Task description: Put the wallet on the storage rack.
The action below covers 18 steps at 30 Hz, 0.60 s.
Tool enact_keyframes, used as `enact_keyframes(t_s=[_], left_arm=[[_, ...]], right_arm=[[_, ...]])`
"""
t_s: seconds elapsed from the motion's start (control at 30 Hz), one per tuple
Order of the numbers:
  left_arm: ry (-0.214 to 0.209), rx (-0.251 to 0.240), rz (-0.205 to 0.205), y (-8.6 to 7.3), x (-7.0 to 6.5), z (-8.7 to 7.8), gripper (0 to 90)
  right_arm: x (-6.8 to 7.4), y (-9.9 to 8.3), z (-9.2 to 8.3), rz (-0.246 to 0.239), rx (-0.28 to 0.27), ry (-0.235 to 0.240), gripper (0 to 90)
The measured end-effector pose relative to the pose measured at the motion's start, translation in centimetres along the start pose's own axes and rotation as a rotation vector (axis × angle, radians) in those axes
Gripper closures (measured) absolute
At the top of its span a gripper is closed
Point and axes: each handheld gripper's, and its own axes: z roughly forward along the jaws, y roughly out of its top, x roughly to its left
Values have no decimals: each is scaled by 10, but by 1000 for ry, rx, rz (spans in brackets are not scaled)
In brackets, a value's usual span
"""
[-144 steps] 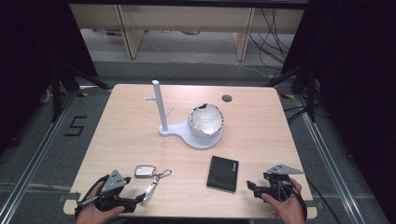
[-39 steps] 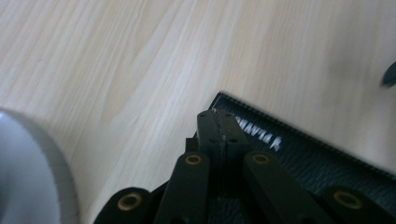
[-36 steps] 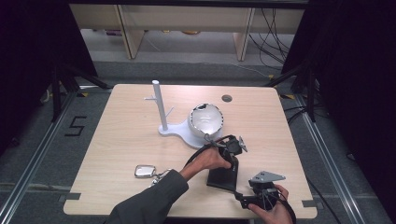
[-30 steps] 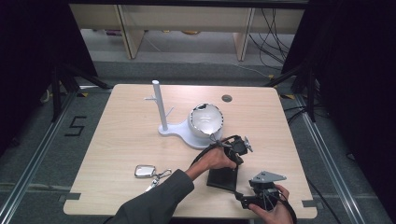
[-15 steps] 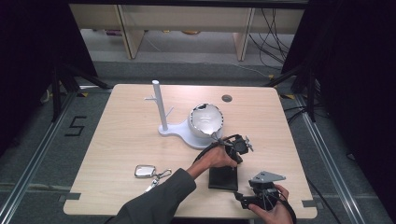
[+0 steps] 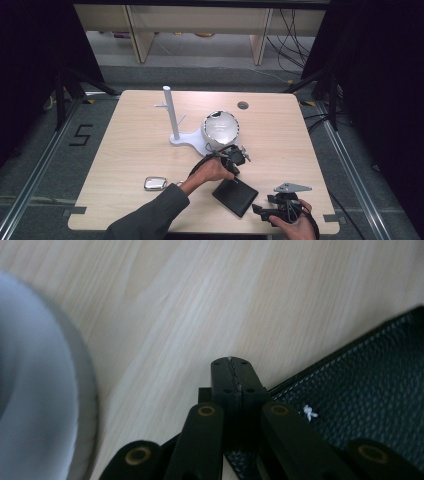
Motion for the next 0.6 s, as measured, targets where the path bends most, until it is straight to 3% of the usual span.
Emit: enact_keyframes(t_s=[0.03,0.1,0.13,0.17,0.2,0.23,0.27,0.3,0.33,0.4,0.43,0.47,0.5,0.53,0.6], left_arm=[[-7,-4,-22,-4,0,-2,894],[-9,-20,-30,-10,1,-5,894],[-10,-26,-30,-13,2,-8,894],[-13,-28,-29,-16,2,-10,894],[-15,-31,-29,-19,3,-12,894],[-18,-36,-43,-22,2,-13,894],[-24,-33,-47,-24,2,-15,893],[-24,-33,-31,-26,3,-16,893],[-29,-39,-53,-29,2,-17,893],[-35,-39,-58,-34,0,-19,893],[-33,-40,-35,-35,1,-20,892],[-37,-44,-55,-37,-1,-21,892],[-38,-42,-60,-39,-2,-21,891],[-35,-40,-40,-41,-1,-23,891],[-38,-40,-34,-45,-4,-25,891]], right_arm=[[-3,1,-2,-15,22,-5,271],[-6,1,0,29,-13,67,278],[-7,2,-1,29,-2,70,282],[-11,2,1,1,-17,80,284],[-8,2,0,58,-7,95,284],[-10,3,1,48,-16,97,287],[-9,4,2,77,-15,120,289],[-9,6,2,74,-8,114,293],[-9,7,3,83,-8,113,296],[-10,9,5,85,-6,115,301],[-13,10,6,46,-21,119,308],[-11,11,5,86,-9,133,312],[-14,12,7,53,-22,124,317],[-13,13,7,79,-15,137,326],[-16,15,9,54,-24,130,337]])
